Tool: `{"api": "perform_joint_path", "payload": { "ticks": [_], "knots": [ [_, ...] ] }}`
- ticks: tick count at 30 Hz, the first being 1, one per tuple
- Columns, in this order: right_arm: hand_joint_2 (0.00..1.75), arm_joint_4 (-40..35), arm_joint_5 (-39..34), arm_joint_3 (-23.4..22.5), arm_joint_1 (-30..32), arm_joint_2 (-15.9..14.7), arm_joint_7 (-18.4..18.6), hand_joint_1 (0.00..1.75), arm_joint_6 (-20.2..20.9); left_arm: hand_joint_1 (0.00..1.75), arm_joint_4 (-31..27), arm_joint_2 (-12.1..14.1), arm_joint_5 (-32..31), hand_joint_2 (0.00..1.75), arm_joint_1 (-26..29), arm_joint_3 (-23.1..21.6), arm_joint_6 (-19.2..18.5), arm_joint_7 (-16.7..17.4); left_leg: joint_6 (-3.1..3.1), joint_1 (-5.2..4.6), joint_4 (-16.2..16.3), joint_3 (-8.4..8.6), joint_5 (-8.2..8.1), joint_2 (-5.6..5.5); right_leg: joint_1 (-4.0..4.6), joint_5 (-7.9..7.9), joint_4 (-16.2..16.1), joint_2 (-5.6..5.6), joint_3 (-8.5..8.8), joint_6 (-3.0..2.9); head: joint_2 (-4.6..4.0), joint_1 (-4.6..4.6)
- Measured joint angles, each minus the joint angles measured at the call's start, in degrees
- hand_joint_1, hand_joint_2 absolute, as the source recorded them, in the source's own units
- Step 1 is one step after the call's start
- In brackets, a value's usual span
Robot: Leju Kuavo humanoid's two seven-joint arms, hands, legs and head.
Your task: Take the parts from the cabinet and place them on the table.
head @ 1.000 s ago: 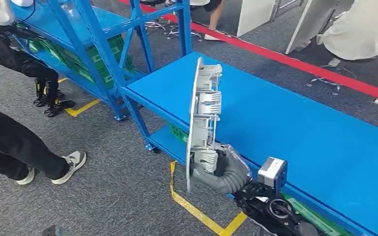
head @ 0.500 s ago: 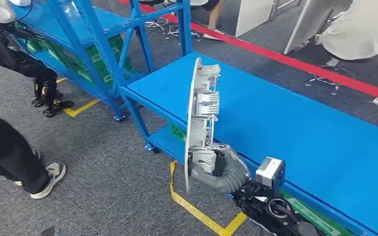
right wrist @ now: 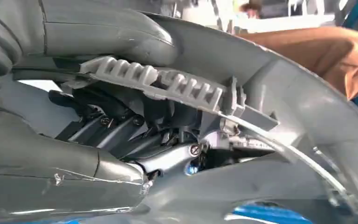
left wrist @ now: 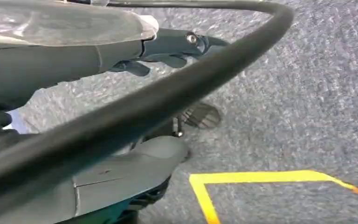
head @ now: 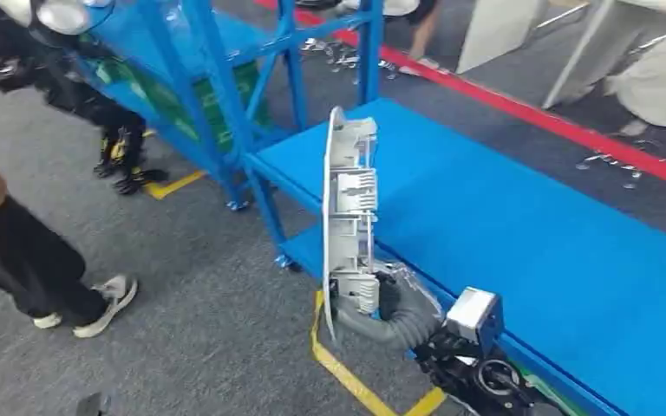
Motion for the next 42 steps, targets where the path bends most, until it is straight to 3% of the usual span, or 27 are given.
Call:
{"api": "perform_joint_path", "payload": {
  "ticks": [2,3,4,5,7,9,10,12,13,14,18,19,21,23,25,27,28,29,31,33,34,35,36,38,39,40,42],
  "knots": [
    [1.75,0.0,0.0,0.1,0.1,0.0,0.0,1.75,0.0,0.0,0.0,0.0,-0.2,1.75,0.3,0.0,-0.1,0.0,-0.75,0.54,-0.2,-0.3,0.41,-0.75,0.66,0.13,0.3,-0.56,-0.45,-0.64,0.0,-0.68],
    [1.75,0.0,-0.1,0.1,0.0,0.0,0.0,1.75,-0.1,0.0,0.0,0.0,-0.2,1.75,0.4,0.0,-0.1,0.0,-1.09,0.56,-0.2,-0.3,0.14,-1.12,0.31,0.28,-0.2,-1.09,-0.18,-1.19,0.0,-0.72],
    [1.75,0.0,-0.1,0.1,0.0,0.0,0.2,1.75,-0.1,0.0,0.0,-0.1,-0.3,1.75,0.4,0.0,-0.1,0.0,-1.19,0.59,1.2,-0.7,-0.66,0.57,0.3,0.34,-0.3,-1.65,0.13,-1.66,0.0,-1.1],
    [1.75,0.0,-0.1,0.1,0.0,0.0,0.2,1.75,-0.1,0.0,0.0,-0.1,-0.3,1.75,0.2,0.0,-0.2,0.0,-1.24,0.42,4.3,-2.5,-2.23,2.14,0.35,0.31,-0.4,-2.14,0.11,-2.13,0.0,-1.75],
    [1.75,0.0,0.1,0.2,0.0,0.0,0.2,1.75,0.0,0.0,0.0,-0.1,-0.3,1.75,0.0,0.0,-0.2,0.0,-1.38,0.34,15.2,-8.47,-6.53,3.0,0.8,0.17,-0.4,-3.51,0.06,-2.61,0.0,-2.82],
    [1.75,0.0,0.1,0.2,0.0,0.0,0.2,1.75,0.0,0.0,0.0,-0.1,-0.3,1.75,0.1,0.0,-0.2,0.0,-1.31,0.33,20.8,-11.94,-7.38,3.14,1.18,0.0,-0.4,-4.62,0.18,-2.87,0.0,-3.19],
    [1.75,0.0,0.2,0.2,0.1,0.0,0.4,1.75,0.0,0.0,0.0,-0.1,-0.3,1.75,0.3,0.0,-0.2,0.0,-1.14,0.29,19.4,-11.52,-5.84,3.2,1.29,-0.09,-0.4,-5.03,0.28,-2.93,0.0,-3.3],
    [1.75,0.0,0.3,0.2,0.1,0.0,0.7,1.75,-0.1,0.0,0.0,-0.1,-0.4,1.75,0.3,0.0,-0.2,0.0,-0.4,-0.05,8.8,-6.43,-0.14,3.94,1.44,-0.31,-0.4,-5.9,0.64,-2.89,0.0,-3.61],
    [1.75,0.0,0.4,0.2,0.1,0.0,0.8,1.75,0.0,0.0,0.0,0.0,-0.4,1.75,0.3,0.0,-0.2,0.0,0.18,-0.44,3.2,-3.49,1.93,5.72,1.51,-0.5,-0.4,-6.21,0.84,-2.77,0.0,-3.83],
    [1.75,0.0,0.5,0.2,0.1,0.0,0.8,1.75,0.0,0.0,0.0,0.0,-0.4,1.75,0.1,0.0,-0.2,0.0,0.57,-1.08,0.9,-2.74,1.31,7.99,1.81,-0.7,-0.4,-6.52,0.85,-2.51,0.0,-4.0],
    [1.75,0.0,0.8,0.3,0.0,0.0,1.1,1.75,0.1,0.0,0.0,0.0,-0.4,1.75,0.1,0.0,-0.2,0.0,1.29,-1.27,0.6,-2.83,1.71,5.52,2.1,-1.17,-0.7,-8.05,1.3,-1.23,0.0,-3.65],
    [1.75,0.0,0.8,0.2,0.0,0.0,1.2,1.75,0.2,0.0,0.0,0.0,-0.4,1.75,0.3,0.0,-0.2,0.0,1.52,-0.8,0.2,-2.41,1.86,5.18,1.71,-1.97,0.2,-6.76,0.81,-0.92,0.0,-3.5],
    [1.75,0.0,1.0,0.3,0.0,0.0,1.2,1.75,0.6,0.0,0.0,0.0,-0.4,1.75,0.1,0.0,-0.2,0.0,2.23,-0.82,0.2,-2.25,1.75,4.29,1.66,-6.29,8.0,-4.37,-2.45,-0.88,0.0,-2.56],
    [1.75,0.2,1.2,0.3,0.1,0.0,1.2,1.75,1.0,0.0,0.0,0.0,-0.4,1.75,0.1,0.0,-0.2,0.0,2.36,-0.93,0.3,-2.23,1.71,3.19,1.64,-9.51,17.2,-3.8,-7.07,-0.66,0.0,-2.03],
    [1.75,0.4,1.3,0.3,0.1,0.0,1.3,1.75,1.2,0.0,0.0,0.0,-0.3,1.75,0.1,0.0,-0.2,0.0,2.34,-0.94,0.3,-2.02,1.66,1.95,1.59,-7.92,17.7,-3.77,-7.89,-0.62,0.0,-1.75],
    [1.75,0.5,1.5,0.3,0.1,0.0,1.5,1.75,1.5,0.0,0.0,-0.1,-0.3,1.75,0.1,0.0,-0.1,0.0,2.15,-0.92,0.4,-1.61,1.49,0.34,1.53,-1.57,7.5,-3.13,-3.6,-0.9,0.0,-1.14],
    [1.75,0.5,1.5,0.3,0.0,0.0,1.5,1.75,1.7,0.0,0.0,-0.1,-0.3,1.75,0.2,0.0,-0.1,0.0,1.96,-0.86,0.5,-1.59,1.35,-0.2,1.41,0.87,2.4,-1.3,-1.45,-1.1,0.0,-0.81],
    [1.75,0.6,1.6,0.3,0.0,0.0,1.5,1.75,1.8,0.0,0.0,-0.2,-0.2,1.75,0.1,0.0,-0.1,0.0,1.68,-1.13,0.7,-1.85,1.37,-0.66,1.3,-0.02,1.0,0.96,-0.88,-1.46,0.0,-0.72],
    [1.75,0.6,1.7,0.4,-0.1,0.0,1.5,1.75,2.0,0.0,0.0,-0.2,-0.2,1.75,0.0,0.0,-0.1,0.0,1.02,-0.84,0.9,-2.64,1.72,-1.63,1.59,-0.02,0.3,0.36,-0.28,-1.63,0.0,-0.81],
    [1.75,0.6,1.9,0.5,-0.4,0.0,1.6,1.75,2.1,0.0,0.0,-0.1,-0.2,1.75,0.4,0.0,-0.1,0.0,0.04,-0.8,0.4,-2.72,2.19,-2.77,1.56,0.34,-0.1,-0.54,-0.07,-2.53,0.0,-0.77],
    [1.75,0.7,1.9,0.5,-0.5,0.2,1.6,1.75,2.2,0.0,0.0,-0.1,-0.2,1.75,0.5,0.0,0.0,0.0,0.01,-0.62,1.1,-2.87,1.63,-1.37,1.08,0.76,-0.9,-1.37,0.37,-2.91,0.0,-0.9],
    [1.75,0.8,1.9,0.5,-0.6,0.2,1.7,1.75,2.2,0.0,0.0,-0.2,-0.2,1.75,0.3,0.0,0.0,0.0,-0.17,-0.93,3.0,-3.91,0.27,1.05,1.14,0.88,-1.1,-1.91,0.47,-3.18,0.0,-1.34],
    [1.75,0.8,1.9,0.5,-0.8,0.2,1.7,1.75,2.4,0.0,0.0,-0.1,-0.2,1.75,0.1,0.0,0.0,0.0,-0.38,-0.83,7.1,-6.08,-1.87,2.19,1.22,0.9,-1.1,-2.57,0.4,-3.38,0.0,-2.01],
    [1.75,0.9,1.9,0.6,-0.8,0.2,1.7,1.75,2.6,0.0,0.0,-0.2,-0.2,1.75,0.0,0.0,0.0,0.0,-0.88,-0.6,17.4,-11.41,-5.76,2.9,1.4,0.8,-1.1,-4.15,0.32,-3.49,0.0,-2.49],
    [1.75,1.0,1.9,0.6,-0.9,0.2,1.7,1.75,2.8,0.0,0.0,-0.2,-0.2,1.75,0.1,0.0,0.0,0.0,-1.04,-0.51,19.8,-12.74,-6.08,2.99,1.43,0.74,-1.1,-4.82,0.33,-3.51,0.0,-2.69],
    [1.75,1.2,2.0,0.6,-1.0,0.2,1.8,1.75,2.9,0.0,0.0,-0.3,-0.2,1.75,0.2,0.0,0.0,0.0,-1.1,-0.42,19.0,-12.49,-4.99,3.12,1.43,0.71,-1.1,-5.42,0.38,-3.48,0.0,-2.84],
    [1.75,1.4,2.0,0.7,-1.1,0.3,2.0,1.75,3.0,0.0,0.0,-0.2,-0.2,1.75,0.2,0.0,0.0,0.0,-1.08,-0.3,10.8,-8.31,-0.66,3.76,1.4,0.5,-1.1,-6.38,0.48,-3.26,0.0,-3.28]
  ]
}}
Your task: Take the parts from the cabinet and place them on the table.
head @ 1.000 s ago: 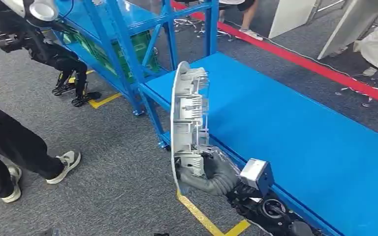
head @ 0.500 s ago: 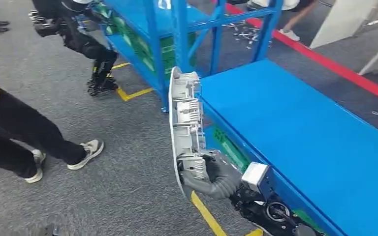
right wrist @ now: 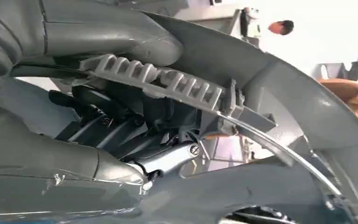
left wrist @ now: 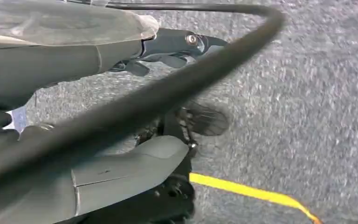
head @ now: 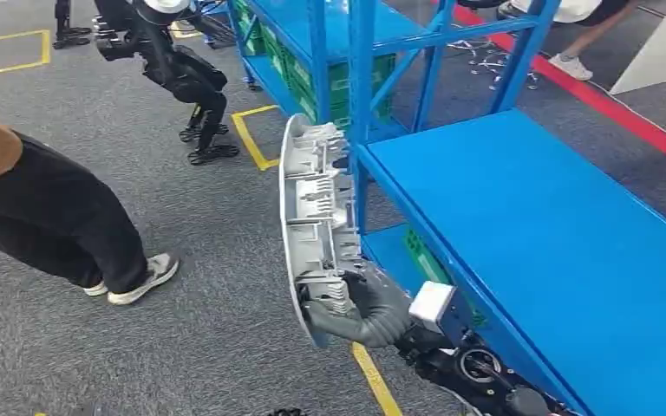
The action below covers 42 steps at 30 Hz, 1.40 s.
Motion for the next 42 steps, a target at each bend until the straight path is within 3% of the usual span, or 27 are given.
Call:
{"api": "perform_joint_path", "payload": {
  "ticks": [1,2,3,6,7,9,11,12,13,15,16,17,18,21,22,24,26,28,29,31,32,33,37,38,39,40,42],
  "knots": [
    [1.75,0.1,0.0,0.0,-0.1,0.0,0.1,1.75,0.1,0.0,0.0,0.0,0.0,1.75,0.0,0.0,0.0,0.0,0.08,0.01,-5.9,3.32,2.21,1.3,0.0,-0.16,0.0,-0.46,0.18,0.24,0.0,-0.2],
    [1.75,0.2,0.1,0.1,-0.2,0.1,0.3,1.75,0.2,0.0,0.0,0.0,0.0,1.75,-0.2,0.0,0.0,0.0,0.43,-0.14,-10.2,5.38,2.51,4.23,0.31,-0.37,0.0,-0.81,0.38,0.58,0.0,-0.53],
    [1.75,0.2,0.1,0.2,-0.4,0.1,0.3,1.75,0.2,0.0,0.0,0.0,0.0,1.75,-0.2,0.0,0.0,0.0,0.94,-0.49,-10.2,5.48,2.84,3.63,0.73,-0.64,0.1,-1.06,0.35,0.98,0.0,-0.83],
    [1.75,0.2,0.1,0.5,-0.7,0.2,0.3,1.75,0.4,0.0,0.0,0.0,-0.1,1.75,-0.2,0.0,0.0,0.0,1.9,-0.87,-10.1,5.22,2.65,2.0,0.65,-0.94,-0.2,-2.27,0.86,1.76,0.0,0.13],
    [1.75,0.2,0.1,0.7,-0.7,0.2,0.3,1.75,0.5,0.0,0.0,0.0,-0.1,1.75,-0.2,0.0,0.0,0.0,2.47,-0.32,-10.5,5.54,2.88,1.4,0.4,-1.47,0.1,-2.15,0.74,2.28,0.0,0.18],
    [1.75,0.3,0.1,0.8,-0.8,0.2,0.3,1.75,0.5,0.0,0.0,0.0,-0.1,1.75,-0.1,0.0,0.0,0.0,3.13,-0.35,-10.5,5.78,2.74,0.66,0.19,-5.15,5.9,1.25,-1.6,2.42,0.0,0.9],
    [1.75,0.5,0.1,0.9,-0.8,0.2,0.3,1.75,0.5,0.0,0.0,0.0,-0.1,1.75,-0.2,0.0,0.0,0.0,3.45,-0.58,-10.5,5.77,2.64,-0.32,0.25,-9.23,15.9,2.35,-6.43,2.41,0.0,1.92],
    [1.75,0.7,0.1,1.1,-0.8,0.2,0.4,1.75,0.5,0.0,0.0,0.0,-0.1,1.75,-0.2,0.0,0.0,0.0,3.5,-0.72,-10.5,5.83,2.6,-0.91,0.24,-9.96,19.3,2.48,-8.2,2.37,0.0,2.19],
    [1.75,0.9,0.1,1.2,-0.8,0.2,0.4,1.75,0.5,0.0,0.0,0.0,-0.2,1.75,-0.2,0.0,0.0,0.0,3.53,-0.78,-10.5,5.95,2.57,-1.63,0.24,-9.07,19.5,2.55,-8.63,2.28,0.0,2.3],
    [1.75,1.1,0.1,1.3,-0.8,0.2,0.6,1.75,0.5,0.0,0.0,0.0,-0.2,1.75,-0.2,0.0,0.0,0.0,3.45,-0.81,-10.4,6.33,2.44,-3.18,0.24,-3.85,12.2,2.92,-5.67,1.85,0.0,2.56],
    [1.75,1.1,0.1,1.4,-0.8,0.2,0.6,1.75,0.5,0.0,0.0,0.0,-0.2,1.75,-0.2,0.0,0.0,0.0,3.31,-0.81,-10.3,6.57,2.34,-3.81,0.24,-0.89,6.8,3.77,-3.38,1.53,0.0,2.78],
    [1.75,1.1,0.1,1.4,-0.9,0.2,0.6,1.75,0.5,0.0,0.0,-0.1,-0.2,1.75,-0.1,0.0,0.0,0.0,3.14,-0.72,-10.3,6.57,2.21,-4.33,0.24,0.53,2.6,5.61,-1.81,1.16,-0.02,3.13],
    [1.75,1.2,0.1,1.6,-0.9,0.2,0.6,1.75,0.5,0.0,0.0,-0.2,-0.2,1.75,-0.3,0.0,0.0,0.0,2.88,-1.07,-9.9,6.28,2.18,-4.9,0.09,0.15,1.5,6.56,-1.24,1.05,0.0,3.06],
    [1.75,1.2,0.2,1.7,-1.1,0.2,0.7,1.75,0.6,0.0,0.0,-0.2,-0.2,1.75,0.1,0.0,0.0,0.0,1.76,-0.53,-10.3,5.58,2.88,-6.32,0.59,-0.13,1.1,5.54,-0.52,0.83,0.0,3.11],
    [1.75,1.2,0.2,1.7,-1.2,0.2,0.7,1.75,0.7,0.0,0.0,0.0,-0.2,1.75,0.3,0.0,0.0,0.1,1.48,-0.8,-10.1,5.61,2.78,-6.62,-0.05,0.22,0.3,4.96,-0.23,0.43,0.0,3.04],
    [1.75,1.3,0.1,1.8,-1.3,0.3,0.8,1.75,0.8,0.0,0.0,-0.1,-0.3,1.75,0.1,0.0,0.1,0.1,0.98,-0.84,-5.6,3.28,-0.18,-2.15,0.01,0.55,-0.3,3.71,0.16,0.04,0.0,1.8],
    [1.75,1.3,0.1,1.9,-1.4,0.3,0.8,1.75,0.9,0.0,0.0,-0.1,-0.3,1.75,-0.2,0.0,0.1,0.1,0.4,-0.6,3.9,-1.72,-4.22,-0.92,0.29,0.52,-0.2,2.33,0.0,-0.17,0.0,1.25],
    [1.75,1.5,0.1,2.0,-1.4,0.3,0.8,1.75,1.1,0.0,0.0,-0.2,-0.3,1.75,-0.1,0.0,0.1,0.1,0.11,-0.43,8.7,-4.44,-4.9,-0.67,0.31,0.41,-0.2,1.11,-0.04,-0.23,0.0,0.92],
    [1.75,1.6,-0.1,2.1,-1.5,0.3,0.8,1.75,1.1,0.0,0.0,-0.2,-0.3,1.75,0.0,0.0,0.2,0.1,0.05,-0.29,6.7,-3.55,-3.26,-0.51,0.31,0.31,-0.2,0.56,0.0,-0.21,0.0,0.61],
    [1.75,1.7,-0.3,2.2,-1.6,0.3,0.8,1.75,1.2,0.0,0.0,-0.1,-0.3,1.75,0.0,0.0,0.3,0.1,0.05,-0.11,-3.5,1.88,1.51,0.75,0.3,0.08,-0.2,-0.4,0.2,0.11,0.0,0.2],
    [1.75,1.7,-0.3,2.3,-1.6,0.3,0.8,1.75,1.2,0.0,0.0,-0.1,-0.3,1.75,-0.1,0.0,0.3,0.1,0.12,-0.16,-8.2,4.63,2.96,2.99,0.36,-0.1,-0.2,-0.75,0.36,0.38,0.0,-0.07],
    [1.75,1.7,-0.4,2.3,-1.7,0.4,0.8,1.75,1.3,0.0,0.0,-0.2,-0.2,1.75,-0.3,0.0,0.3,0.1,0.52,-0.7,-10.1,5.44,2.61,4.2,0.99,-0.46,0.1,-1.04,0.24,0.83,0.0,-0.39],
    [1.75,1.8,-0.6,2.6,-2.0,0.5,0.7,1.75,1.5,0.0,0.0,-0.1,-0.2,1.75,-0.2,0.0,0.4,0.1,2.48,-0.8,-10.2,5.31,2.7,1.64,0.69,-1.17,0.0,-2.73,0.99,1.99,0.0,0.48],
    [1.75,1.8,-0.7,2.6,-2.1,0.5,0.7,1.75,1.5,0.0,0.0,-0.1,-0.2,1.75,-0.1,0.0,0.5,0.1,2.79,-0.59,-10.4,5.52,2.77,1.26,0.31,-2.03,1.0,-0.98,0.41,2.36,0.0,0.63],
    [1.75,1.9,-0.7,2.6,-2.2,0.5,0.7,1.75,1.8,0.0,0.0,-0.1,-0.2,1.75,-0.1,0.0,0.6,0.1,3.26,-0.58,-10.3,5.62,2.7,0.82,0.27,-3.95,4.0,1.17,-0.8,2.38,0.0,0.92],
    [1.75,1.9,-0.8,2.7,-2.3,0.5,0.6,1.75,1.9,0.0,0.0,-0.1,-0.1,1.75,-0.2,0.0,0.7,0.1,3.53,-0.64,-10.3,5.63,2.65,0.39,0.26,-6.54,9.0,2.15,-3.09,2.38,0.0,1.42],
    [1.75,2.2,-0.9,2.8,-2.2,0.5,0.6,1.75,2.2,0.0,0.0,-0.1,-0.1,1.75,-0.3,0.0,0.7,0.1,3.69,-0.85,-10.3,5.66,2.58,-0.81,0.26,-10.31,19.2,2.63,-8.06,2.41,0.0,2.17]
  ]
}}
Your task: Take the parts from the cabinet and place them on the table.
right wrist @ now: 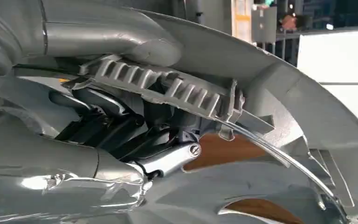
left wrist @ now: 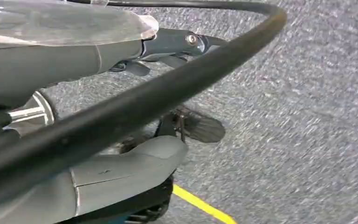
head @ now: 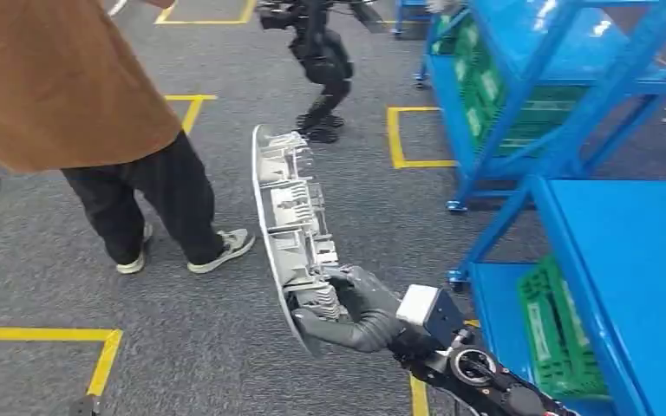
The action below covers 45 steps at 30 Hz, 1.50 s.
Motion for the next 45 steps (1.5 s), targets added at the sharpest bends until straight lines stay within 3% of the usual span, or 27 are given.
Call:
{"api": "perform_joint_path", "payload": {
  "ticks": [2,4,5,6,10,11,13,15,16,18,19,20,21,22,25,26,28,30,31,32,34,35,36,37,41,43,45],
  "knots": [
    [1.75,0.2,0.0,0.2,0.0,0.0,0.0,1.75,0.0,0.0,0.0,0.0,0.1,1.75,0.1,0.0,0.0,0.1,0.03,-0.04,0.0,0.24,-0.05,-1.35,0.01,1.68,0.4,0.06,-0.77,-0.17,0.0,0.22],
    [1.75,0.4,0.0,0.3,0.0,0.0,0.0,1.75,0.0,0.0,0.0,0.0,0.1,1.75,0.1,0.0,0.0,0.2,-0.07,-0.02,0.1,0.76,-0.27,-2.94,-0.01,7.91,-9.4,0.65,3.46,-0.67,0.0,0.77],
    [1.75,0.5,0.0,0.4,-0.2,0.0,0.0,1.75,0.0,0.0,0.0,-0.1,0.1,1.75,0.1,0.0,0.0,0.2,-0.23,0.01,0.1,1.01,-0.39,-3.6,-0.01,10.75,-14.9,2.06,5.74,-1.0,0.0,1.11],
    [1.75,0.5,0.0,0.5,-0.3,0.0,0.0,1.75,0.0,0.0,0.0,-0.2,0.1,1.75,0.0,0.0,0.0,0.2,-0.44,-0.16,0.2,0.83,-0.44,-4.01,0.01,10.61,-16.9,4.37,6.49,-1.25,0.0,1.27],
    [1.75,0.8,-0.2,1.0,-0.8,0.1,-0.2,1.75,0.2,0.0,0.0,0.0,0.2,1.75,0.3,0.0,0.2,0.1,-1.84,0.12,0.1,-0.16,0.22,-5.99,0.07,10.52,-18.6,3.02,7.56,-1.46,0.0,1.2],
    [1.75,0.8,-0.4,1.0,-0.9,0.3,-0.2,1.75,0.3,0.0,0.0,0.1,0.3,1.75,0.4,0.0,0.2,0.1,-1.95,0.27,0.8,-0.31,-0.43,-5.16,-0.5,10.88,-19.4,2.17,8.04,-1.84,0.0,1.03],
    [1.75,1.0,-0.8,1.1,-1.2,0.4,-0.2,1.75,0.3,0.0,0.0,0.0,0.4,1.75,0.2,0.0,0.3,0.1,-2.44,-0.03,7.0,-3.62,-4.1,-1.24,-0.26,11.09,-19.8,1.06,8.15,-2.32,0.0,-0.18],
    [1.75,1.2,-0.8,1.2,-1.3,0.5,-0.2,1.75,0.4,0.0,0.0,0.0,0.5,1.75,0.0,0.0,0.3,0.1,-2.93,0.24,17.4,-8.98,-8.07,-0.01,-0.03,10.98,-19.8,-0.47,8.09,-2.43,0.0,-0.61],
    [1.75,1.3,-0.8,1.2,-1.3,0.5,-0.3,1.75,0.5,0.0,0.0,0.0,0.5,1.75,0.1,0.0,0.3,0.1,-3.12,0.37,19.8,-10.42,-8.32,0.13,-0.02,10.9,-19.7,-1.15,8.11,-2.44,0.0,-0.77],
    [1.75,1.5,-0.8,1.4,-1.3,0.5,-0.2,1.75,0.6,0.0,0.0,0.0,0.6,1.75,0.3,0.0,0.3,0.1,-3.4,0.75,16.3,-8.96,-5.38,0.46,-0.03,10.7,-19.7,-2.22,8.19,-2.32,0.0,-1.29],
    [1.75,1.6,-0.8,1.4,-1.3,0.5,-0.2,1.75,0.6,0.0,0.0,0.0,0.6,1.75,0.3,0.0,0.4,0.1,-3.52,0.95,11.0,-6.27,-2.78,0.98,-0.04,10.53,-19.7,-2.69,8.33,-2.12,0.0,-1.58],
    [1.75,1.7,-0.8,1.5,-1.4,0.5,-0.2,1.75,0.7,0.0,0.0,0.1,0.7,1.75,0.2,0.0,0.4,0.1,-3.54,1.1,5.0,-2.96,-0.32,1.98,-0.05,10.35,-19.7,-3.18,8.57,-1.88,0.0,-1.82],
    [1.75,1.8,-0.9,1.6,-1.5,0.5,-0.2,1.75,0.7,0.0,0.0,0.1,0.7,1.75,0.2,0.0,0.4,0.1,-3.41,1.08,0.7,-0.69,0.21,4.44,0.21,10.09,-19.7,-3.5,8.77,-1.49,0.0,-2.12],
    [1.75,1.9,-1.0,1.7,-1.7,0.5,-0.1,1.75,0.8,0.0,0.0,0.1,0.7,1.75,0.0,0.0,0.4,0.1,-2.74,0.63,0.3,-0.54,0.35,3.76,0.61,9.74,-19.4,-3.73,8.7,-1.09,0.0,-2.43],
    [1.75,1.9,-1.1,2.1,-2.3,0.5,0.1,1.75,1.0,0.0,0.0,0.1,0.7,1.75,0.2,0.0,0.4,0.1,-1.66,0.14,0.4,-0.66,-0.02,2.32,0.42,9.32,-19.6,-4.94,9.33,-0.25,0.0,-1.42],
    [1.75,2.0,-1.2,2.2,-2.4,0.6,0.1,1.75,1.1,0.0,0.0,0.2,0.7,1.75,0.1,0.0,0.3,0.1,-1.15,0.64,0.1,-0.26,0.12,1.86,0.14,8.74,-19.4,-4.7,9.21,0.22,0.0,-1.38],
    [1.75,2.2,-1.5,2.6,-2.6,0.6,0.1,1.75,1.4,0.0,0.0,0.2,0.5,1.75,0.1,0.0,0.3,0.1,-0.47,0.57,0.1,0.05,-0.08,1.15,-0.08,5.03,-13.3,-1.24,6.8,0.38,0.0,-0.79],
    [1.75,2.5,-1.6,2.8,-2.6,0.6,0.1,1.75,1.9,0.0,0.0,0.2,0.4,1.75,0.0,0.0,0.2,0.1,-0.14,0.33,0.1,0.07,-0.17,0.16,-0.03,0.65,-2.7,-0.15,1.64,0.41,0.0,0.21],
    [1.75,2.7,-1.6,2.9,-2.6,0.6,0.1,1.75,1.9,0.0,0.0,0.2,0.3,1.75,0.1,0.0,0.1,0.1,-0.08,0.17,0.1,0.13,-0.22,-0.43,-0.03,-0.28,1.1,-0.04,-0.38,0.37,0.0,0.37],
    [1.75,2.8,-1.6,3.0,-2.6,0.6,0.1,1.75,2.0,0.0,0.0,0.2,0.1,1.75,0.1,0.0,0.0,0.1,-0.02,0.12,0.2,0.23,-0.26,-1.1,-0.03,0.54,1.6,-0.01,-1.08,0.28,0.0,0.44],
    [1.75,3.0,-1.6,3.4,-2.6,0.6,0.2,1.75,2.0,0.0,0.0,0.3,0.1,1.75,0.1,0.0,0.0,0.1,-0.08,0.1,0.2,0.67,-0.39,-2.56,-0.04,5.8,-5.4,0.27,1.71,-0.12,0.0,0.67],
    [1.75,3.1,-1.6,3.5,-2.6,0.6,0.2,1.75,2.0,0.0,0.0,0.2,0.0,1.75,0.1,0.0,0.0,0.1,-0.19,0.14,0.3,0.95,-0.52,-3.18,-0.07,9.0,-11.1,1.1,4.13,-0.35,0.0,0.96],
    [1.75,3.2,-1.5,3.7,-2.6,0.6,0.2,1.75,2.1,0.0,0.0,0.2,0.0,1.75,0.1,0.0,0.0,0.1,-0.37,0.24,0.2,0.97,-0.64,-3.75,-0.07,11.16,-16.4,3.46,6.11,-0.66,0.0,1.27],
    [1.75,3.2,-1.4,3.8,-2.7,0.6,0.3,1.75,2.3,0.0,0.0,0.2,0.0,1.75,0.0,0.0,0.0,0.1,-0.61,-0.08,0.7,0.71,-0.69,-4.37,-0.24,10.67,-17.7,4.05,6.89,-0.78,0.0,1.33],
    [1.75,3.3,-0.8,4.0,-2.7,0.7,0.4,1.75,2.5,0.0,0.0,0.4,-0.1,1.75,0.5,0.0,0.0,0.1,-2.01,0.22,0.4,-0.13,-0.17,-5.83,-0.19,10.58,-19.0,2.37,7.87,-1.56,0.0,1.29],
    [1.75,3.3,-0.8,4.0,-2.7,0.8,0.5,1.75,2.5,0.0,0.0,0.3,-0.1,1.75,0.4,0.0,0.0,0.1,-2.33,0.03,4.4,-2.06,-3.09,-1.01,-0.21,10.91,-19.5,1.18,8.08,-2.15,0.0,0.2],
    [1.75,3.4,-0.7,4.1,-2.7,0.8,0.5,1.75,2.5,0.0,0.0,0.4,-0.1,1.75,0.2,0.0,0.0,0.1,-2.76,0.19,14.3,-7.08,-7.54,0.06,0.02,10.79,-19.5,-0.24,7.97,-2.3,0.0,-0.5]
  ]
}}
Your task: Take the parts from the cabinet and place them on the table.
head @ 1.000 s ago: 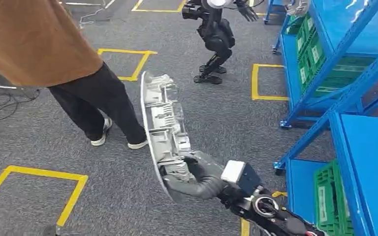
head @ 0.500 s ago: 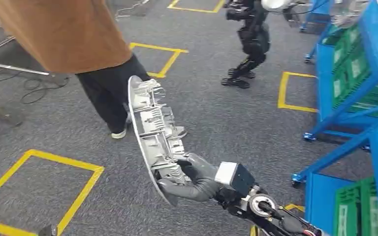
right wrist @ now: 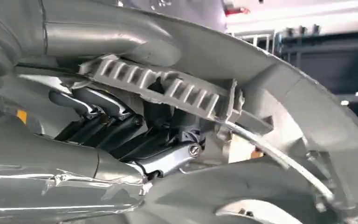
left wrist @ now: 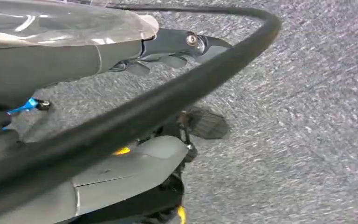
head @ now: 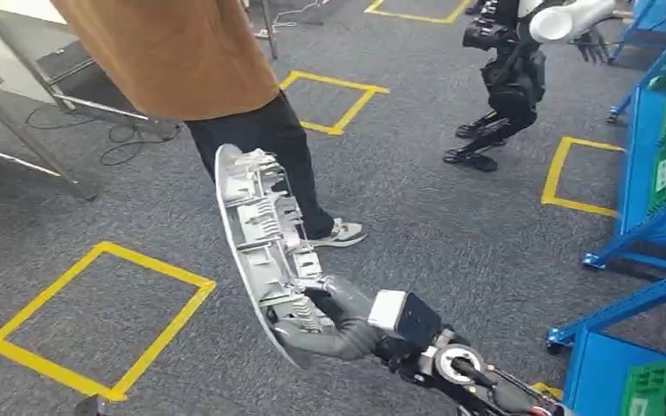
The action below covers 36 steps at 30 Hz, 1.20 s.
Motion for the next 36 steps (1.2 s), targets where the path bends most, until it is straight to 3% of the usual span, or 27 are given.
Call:
{"api": "perform_joint_path", "payload": {
  "ticks": [1,2,3,5,6,7,8,11,13,15,16,17,18,20,21,22,24,26,27,28,29,31,32,33,34,35,36],
  "knots": [
    [1.75,0.1,0.2,0.0,0.0,0.0,0.0,1.75,0.1,0.0,0.0,-0.1,0.0,1.75,0.0,0.0,0.0,0.0,-0.14,0.06,4.0,-2.09,-1.17,0.07,0.03,-0.08,0.0,-0.67,-0.02,-0.04,0.0,-0.04],
    [1.75,0.2,0.2,0.1,0.0,0.0,0.0,1.75,0.2,0.0,0.0,-0.1,0.0,1.75,0.1,0.0,0.0,0.0,-0.37,0.17,5.3,-2.91,-0.76,0.14,0.02,-0.15,0.0,-1.31,0.03,-0.03,0.0,-0.31],
    [1.75,0.3,0.2,0.1,0.0,0.0,0.0,1.75,0.2,0.0,0.0,-0.1,0.0,1.75,0.1,0.0,0.0,0.0,-0.46,0.36,3.2,-1.99,0.94,0.29,0.01,-0.26,0.0,-1.85,0.1,0.06,0.0,-0.63],
    [1.75,0.4,0.4,0.1,0.0,0.0,0.0,1.75,0.2,0.0,0.0,0.0,0.0,1.75,0.2,0.0,0.0,0.0,-0.51,0.61,-7.0,3.38,5.87,1.37,-0.06,-0.61,0.1,-2.74,0.39,0.42,0.0,-1.09],
    [1.75,0.4,0.5,0.1,0.0,0.0,0.0,1.75,0.3,0.0,0.0,0.0,0.0,1.75,0.1,0.0,0.0,0.0,-0.52,0.65,-12.1,6.21,7.6,3.51,0.02,-0.85,0.2,-3.1,0.62,0.73,0.0,-1.38],
    [1.75,0.4,0.5,0.1,0.0,0.0,0.0,1.75,0.3,0.0,0.0,0.0,0.0,1.75,-0.1,0.0,-0.1,0.0,-0.16,-0.03,-13.3,6.78,6.92,4.5,0.6,-1.13,0.2,-3.36,0.58,1.16,0.0,-1.79],
    [1.75,0.4,0.6,0.1,-0.1,0.0,0.0,1.75,0.3,0.0,0.0,0.0,0.0,1.75,-0.1,0.0,-0.1,0.0,0.6,0.07,-13.5,6.66,7.09,3.38,0.56,-1.28,0.3,-3.67,0.69,1.4,0.0,-1.46],
    [1.75,0.4,0.6,0.2,-0.1,0.0,0.0,1.75,0.4,0.0,0.0,-0.1,0.0,1.75,-0.1,0.0,-0.1,0.0,1.65,-0.02,-13.4,6.72,6.85,2.1,0.39,-1.81,0.2,-4.84,1.31,2.2,0.0,-0.94],
    [1.75,0.4,0.6,0.2,-0.2,0.1,0.0,1.75,0.4,0.0,0.0,-0.1,0.0,1.75,0.0,0.0,-0.1,0.0,2.26,0.24,-13.6,7.3,6.73,1.28,-0.02,-4.25,3.5,-1.7,0.04,2.69,0.0,-0.59],
    [1.75,0.5,0.7,0.2,-0.2,0.0,0.0,1.75,0.4,0.0,0.0,0.0,0.0,1.75,-0.1,0.0,-0.1,0.0,2.74,0.05,-13.6,7.39,6.66,0.33,0.02,-9.07,14.2,-0.12,-5.03,2.7,0.0,0.55],
    [1.75,0.5,0.8,0.3,-0.2,0.0,0.1,1.75,0.5,0.0,0.0,0.0,0.0,1.75,-0.1,0.0,-0.1,0.0,2.8,-0.11,-13.6,7.42,6.62,-0.17,0.02,-10.3,18.5,0.04,-7.28,2.63,0.0,0.81],
    [1.75,0.6,0.8,0.4,-0.2,0.0,0.1,1.75,0.5,0.0,0.0,0.0,0.0,1.75,-0.1,0.0,-0.2,0.0,2.84,-0.23,-13.6,7.52,6.59,-0.84,0.03,-10.08,20.4,0.09,-8.52,2.52,0.0,0.88],
    [1.75,0.7,0.8,0.5,-0.2,0.0,0.2,1.75,0.6,0.0,0.0,0.0,0.1,1.75,-0.1,0.0,-0.2,0.0,2.88,-0.3,-13.6,7.69,6.56,-1.49,0.08,-8.67,19.5,0.16,-8.38,2.29,0.0,0.9],
    [1.75,0.8,0.8,0.5,-0.2,0.0,0.2,1.75,0.6,0.0,0.0,0.0,0.1,1.75,-0.1,0.0,-0.2,0.0,2.89,-0.36,-13.6,8.14,6.46,-3.12,0.17,-2.64,10.4,0.96,-4.81,1.51,0.0,1.2],
    [1.75,0.8,0.8,0.5,-0.3,0.0,0.2,1.75,0.6,0.0,0.0,-0.1,0.1,1.75,-0.1,0.0,-0.2,0.0,2.82,-0.35,-13.6,8.31,6.38,-3.77,0.29,0.31,4.8,2.44,-2.58,1.09,0.0,1.36],
    [1.75,0.9,0.8,0.5,-0.3,0.0,0.2,1.75,0.7,0.0,0.0,-0.2,0.1,1.75,-0.1,0.0,-0.2,0.0,2.7,-0.34,-13.6,8.17,6.35,-4.17,0.31,-0.14,2.8,4.72,-1.6,0.76,0.0,1.45],
    [1.75,0.9,0.8,0.6,-0.6,0.1,0.2,1.75,0.9,0.0,0.0,-0.1,0.2,1.75,-0.1,0.0,-0.2,0.1,2.14,-0.05,-13.3,7.18,6.72,-5.06,0.35,-0.37,1.1,4.22,-0.87,1.05,0.0,1.66],
    [1.75,0.9,0.9,0.7,-0.7,0.2,0.2,1.75,0.9,0.0,0.0,-0.1,0.2,1.75,0.1,0.0,-0.2,0.1,1.17,0.03,-13.8,6.89,7.34,-6.31,0.35,0.13,0.8,3.31,-0.64,0.58,0.0,1.55],
    [1.75,0.9,0.9,0.8,-0.7,0.3,0.2,1.75,0.9,0.0,0.0,0.0,0.2,1.75,0.2,0.0,-0.2,0.1,1.11,-0.02,-13.1,6.82,6.63,-4.96,-0.24,0.59,-0.2,2.38,-0.18,0.43,0.0,1.62],
    [1.75,1.0,0.9,0.8,-0.7,0.3,0.3,1.75,0.9,0.0,0.0,0.0,0.2,1.75,0.2,0.0,-0.2,0.1,0.87,-0.4,-11.2,5.87,5.25,-2.14,-0.1,0.75,-0.6,1.91,-0.03,0.28,0.0,0.93],
    [1.75,1.0,0.8,0.8,-0.9,0.3,0.3,1.75,0.9,0.0,0.0,0.0,0.2,1.75,0.0,0.0,-0.2,0.1,0.63,-0.27,-7.0,3.66,2.88,-0.82,-0.09,0.82,-0.6,1.24,-0.08,0.04,0.0,0.33],
    [1.75,1.0,0.9,0.9,-0.9,0.3,0.2,1.75,1.1,0.0,0.0,0.0,0.2,1.75,-0.1,0.0,-0.2,0.1,0.16,0.01,2.8,-1.26,-1.1,-0.01,0.0,0.78,-0.6,-0.19,-0.2,0.04,0.0,-0.13],
    [1.75,1.1,0.9,0.9,-0.9,0.3,0.2,1.75,1.1,0.0,0.0,0.0,0.2,1.75,-0.1,0.0,-0.2,0.1,-0.05,0.15,5.7,-2.8,-1.62,0.13,-0.01,0.75,-0.6,-0.87,-0.25,0.06,0.0,-0.28],
    [1.75,1.2,0.9,1.0,-0.9,0.3,0.2,1.75,1.1,0.0,0.0,0.0,0.2,1.75,-0.1,0.0,-0.2,0.1,-0.24,0.34,5.3,-2.76,-0.64,0.28,-0.04,0.72,-0.6,-1.44,-0.23,0.11,0.0,-0.63],
    [1.75,1.3,0.9,1.0,-0.9,0.3,0.2,1.75,1.1,0.0,0.0,0.0,0.2,1.75,0.0,0.0,-0.2,0.1,-0.43,0.54,2.5,-1.26,1.33,0.46,-0.08,0.64,-0.6,-1.97,-0.19,0.22,0.0,-0.92],
    [1.75,1.4,0.9,1.0,-0.9,0.3,0.3,1.75,1.1,0.0,0.0,0.0,0.2,1.75,0.0,0.0,-0.2,0.1,-0.61,0.69,-3.1,1.67,4.07,0.96,-0.15,0.51,-0.5,-2.46,-0.14,0.42,0.0,-1.15],
    [1.75,1.4,0.9,1.0,-0.9,0.3,0.3,1.75,1.1,0.0,0.0,0.2,0.2,1.75,0.0,0.0,-0.2,0.1,-0.71,0.77,-9.1,5.02,6.43,2.45,-0.18,0.34,-0.3,-2.93,-0.02,0.7,0.0,-1.33]
  ]
}}
